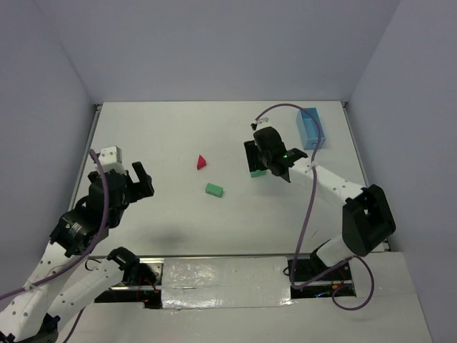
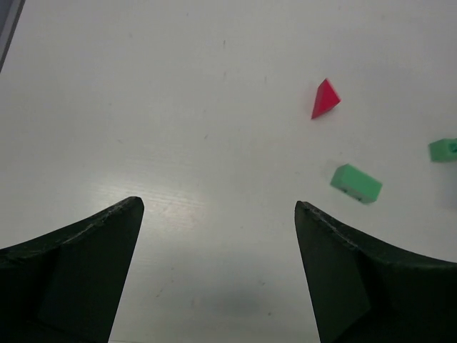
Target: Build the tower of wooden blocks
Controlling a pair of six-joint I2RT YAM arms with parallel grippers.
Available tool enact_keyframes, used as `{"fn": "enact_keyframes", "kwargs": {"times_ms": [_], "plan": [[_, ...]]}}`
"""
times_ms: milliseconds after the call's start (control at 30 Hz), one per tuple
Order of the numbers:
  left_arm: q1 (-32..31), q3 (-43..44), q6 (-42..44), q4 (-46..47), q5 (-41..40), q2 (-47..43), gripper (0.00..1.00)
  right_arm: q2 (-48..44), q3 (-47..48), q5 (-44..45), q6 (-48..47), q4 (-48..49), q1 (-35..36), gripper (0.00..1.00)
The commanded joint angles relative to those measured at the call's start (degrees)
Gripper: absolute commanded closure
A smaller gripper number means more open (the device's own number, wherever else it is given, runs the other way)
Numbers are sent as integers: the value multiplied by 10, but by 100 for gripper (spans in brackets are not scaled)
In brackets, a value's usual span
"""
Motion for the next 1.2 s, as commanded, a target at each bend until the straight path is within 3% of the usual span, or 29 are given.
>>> {"fn": "enact_keyframes", "kwargs": {"times_ms": [0,500,1167], "plan": [[0,-22,64,33,5,-8,0,33,29,-9,-35,-5,-12,77],[-1,-36,71,42,33,6,0,118,22,-23,-35,51,-42,70],[-1,-39,80,50,48,-11,0,136,28,-48,-22,64,-43,58]]}}
